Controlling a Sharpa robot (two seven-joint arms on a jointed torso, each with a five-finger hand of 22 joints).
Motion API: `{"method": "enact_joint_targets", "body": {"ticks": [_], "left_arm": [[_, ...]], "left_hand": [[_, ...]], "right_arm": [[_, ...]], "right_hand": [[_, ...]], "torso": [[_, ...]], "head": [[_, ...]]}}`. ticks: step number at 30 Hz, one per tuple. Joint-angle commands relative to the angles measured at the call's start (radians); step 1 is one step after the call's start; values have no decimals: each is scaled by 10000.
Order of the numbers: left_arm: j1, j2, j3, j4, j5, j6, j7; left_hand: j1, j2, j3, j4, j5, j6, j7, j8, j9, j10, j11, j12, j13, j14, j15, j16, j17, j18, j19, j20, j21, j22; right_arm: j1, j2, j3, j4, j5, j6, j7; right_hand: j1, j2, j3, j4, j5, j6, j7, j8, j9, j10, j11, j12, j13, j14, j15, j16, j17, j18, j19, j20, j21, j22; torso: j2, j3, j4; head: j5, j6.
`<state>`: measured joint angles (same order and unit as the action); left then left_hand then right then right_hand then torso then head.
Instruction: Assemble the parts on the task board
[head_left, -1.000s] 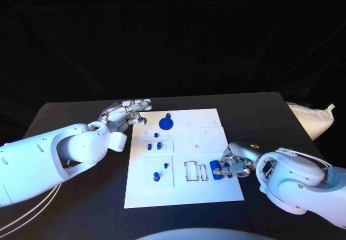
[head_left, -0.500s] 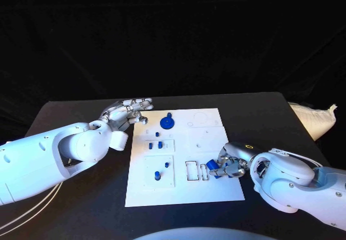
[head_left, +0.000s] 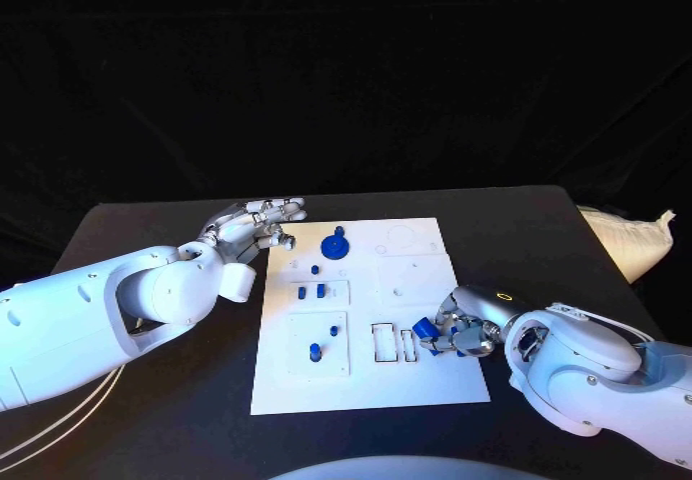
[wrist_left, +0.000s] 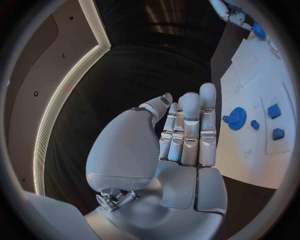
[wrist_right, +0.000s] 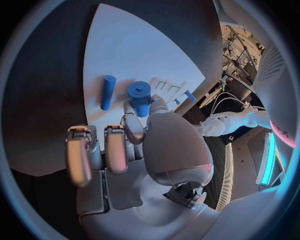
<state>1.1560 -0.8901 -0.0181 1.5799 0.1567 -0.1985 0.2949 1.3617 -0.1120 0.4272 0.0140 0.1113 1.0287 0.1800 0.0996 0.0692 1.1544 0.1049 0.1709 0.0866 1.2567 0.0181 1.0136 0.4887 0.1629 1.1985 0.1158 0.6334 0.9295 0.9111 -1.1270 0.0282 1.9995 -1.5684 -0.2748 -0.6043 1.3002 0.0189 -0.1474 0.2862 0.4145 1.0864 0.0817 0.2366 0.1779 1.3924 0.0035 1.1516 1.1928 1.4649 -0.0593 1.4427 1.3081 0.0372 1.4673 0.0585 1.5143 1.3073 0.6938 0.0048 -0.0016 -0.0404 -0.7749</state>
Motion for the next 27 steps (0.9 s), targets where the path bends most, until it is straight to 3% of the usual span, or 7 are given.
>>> {"method": "enact_joint_targets", "body": {"ticks": [1,10,19,27], "left_arm": [[-5,7,3,27,-34,199,37],[-20,27,-1,26,-37,237,26],[-25,27,-2,34,-67,258,18],[-25,16,-1,53,-81,269,20]], "left_hand": [[93,21,-52,6,-21,-61,15,47,-9,-90,-13,58,5,-58,-9,-47,-9,167,-74,23,-30,-6],[99,27,-55,2,-20,-63,14,50,-9,-95,-14,66,5,-60,-9,-45,-10,167,-74,24,-36,-11],[104,29,-57,-3,-19,-64,14,51,-9,-99,-14,69,5,-62,-9,-44,-14,170,-78,24,-48,-18],[104,29,-57,-3,-19,-64,14,51,-9,-99,-14,69,5,-62,-9,-44,-14,170,-78,24,-48,-18]], "right_arm": [[58,-48,58,242,95,-654,106],[129,287,100,376,757,-502,193],[100,859,96,154,1163,109,206],[54,1202,92,-67,1070,196,46]], "right_hand": [[131,143,8,4,91,56,-36,70,153,74,-38,-14,1,609,-53,37,12,-161,454,-80,48,1940],[136,154,-1,11,143,52,-36,73,170,74,-40,-28,3,610,-55,40,18,-162,454,-84,48,1941],[-43,178,-120,58,194,39,-24,76,228,68,-28,-95,-5,603,-50,19,-23,-153,429,-86,25,1913],[-470,243,-399,59,40,42,-42,98,355,79,-36,-185,21,593,-53,-8,-65,-142,396,-86,-5,1878]], "torso": [[2,-8,1],[9,-12,15],[13,-20,19],[16,-11,4]], "head": [[-20,19],[55,30],[123,4],[177,-29]]}}
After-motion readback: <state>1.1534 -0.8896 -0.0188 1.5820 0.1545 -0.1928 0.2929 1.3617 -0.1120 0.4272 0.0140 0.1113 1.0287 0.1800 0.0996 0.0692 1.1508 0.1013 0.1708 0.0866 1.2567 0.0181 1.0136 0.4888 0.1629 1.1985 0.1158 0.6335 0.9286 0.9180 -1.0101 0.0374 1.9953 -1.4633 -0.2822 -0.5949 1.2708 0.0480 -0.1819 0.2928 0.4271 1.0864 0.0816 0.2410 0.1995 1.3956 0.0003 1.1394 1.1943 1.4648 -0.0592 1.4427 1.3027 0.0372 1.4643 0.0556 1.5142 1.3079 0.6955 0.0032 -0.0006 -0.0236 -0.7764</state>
